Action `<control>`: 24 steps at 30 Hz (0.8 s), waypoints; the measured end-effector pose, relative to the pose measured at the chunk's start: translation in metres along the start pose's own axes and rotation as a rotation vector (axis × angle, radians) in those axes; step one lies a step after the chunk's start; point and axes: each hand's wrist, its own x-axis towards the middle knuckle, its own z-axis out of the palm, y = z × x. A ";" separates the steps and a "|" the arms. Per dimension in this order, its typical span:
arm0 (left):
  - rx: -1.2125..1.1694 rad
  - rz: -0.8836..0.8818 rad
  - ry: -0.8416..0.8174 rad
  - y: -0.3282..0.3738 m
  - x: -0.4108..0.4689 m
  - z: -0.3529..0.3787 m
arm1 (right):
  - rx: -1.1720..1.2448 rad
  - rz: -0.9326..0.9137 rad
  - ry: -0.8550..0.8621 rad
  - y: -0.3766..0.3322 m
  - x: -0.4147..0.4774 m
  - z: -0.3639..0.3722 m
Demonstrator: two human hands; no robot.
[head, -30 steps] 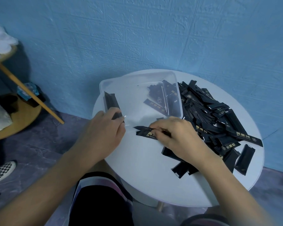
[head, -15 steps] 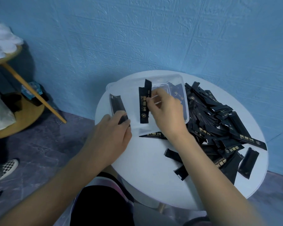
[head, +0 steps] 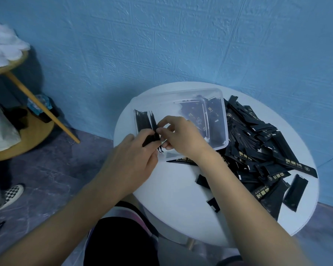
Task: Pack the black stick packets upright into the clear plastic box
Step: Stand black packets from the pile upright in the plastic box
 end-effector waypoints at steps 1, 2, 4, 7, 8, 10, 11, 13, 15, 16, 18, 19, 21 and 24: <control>-0.001 -0.002 -0.004 0.000 0.000 0.000 | -0.004 0.003 -0.002 0.000 0.000 0.000; -0.001 -0.004 -0.011 0.000 0.001 -0.001 | -0.013 0.004 -0.003 0.000 0.000 0.000; 0.005 -0.004 -0.021 -0.001 0.001 -0.001 | -0.031 0.008 0.001 0.000 0.001 0.001; 0.012 0.001 -0.026 -0.001 0.002 -0.001 | -0.014 0.019 0.007 0.001 0.002 0.002; 0.021 0.003 -0.033 -0.001 0.002 -0.002 | 0.004 0.025 0.002 0.001 0.002 0.001; 0.042 0.003 -0.044 0.001 0.003 -0.002 | 0.030 0.028 -0.013 0.001 0.003 0.001; 0.053 -0.001 -0.051 0.001 0.004 -0.002 | 0.040 0.027 -0.018 0.003 0.004 0.001; 0.074 -0.007 -0.064 0.002 0.005 -0.003 | 0.057 0.029 -0.027 0.006 0.005 0.002; 0.092 -0.005 -0.078 0.002 0.007 -0.004 | 0.061 0.027 -0.037 0.010 0.007 0.002; 0.102 -0.003 -0.088 0.002 0.008 -0.004 | 0.060 0.026 -0.042 0.011 0.007 0.002; 0.125 -0.004 -0.113 0.003 0.009 -0.005 | 0.058 0.032 -0.050 0.012 0.007 0.000; 0.136 -0.010 -0.126 0.003 0.010 -0.006 | 0.062 0.039 -0.054 0.012 0.007 0.000; 0.144 -0.024 -0.140 0.004 0.011 -0.006 | 0.085 0.052 -0.065 0.011 0.006 -0.002; 0.115 -0.036 -0.161 0.004 0.012 -0.007 | 0.100 0.065 -0.098 0.010 0.004 -0.005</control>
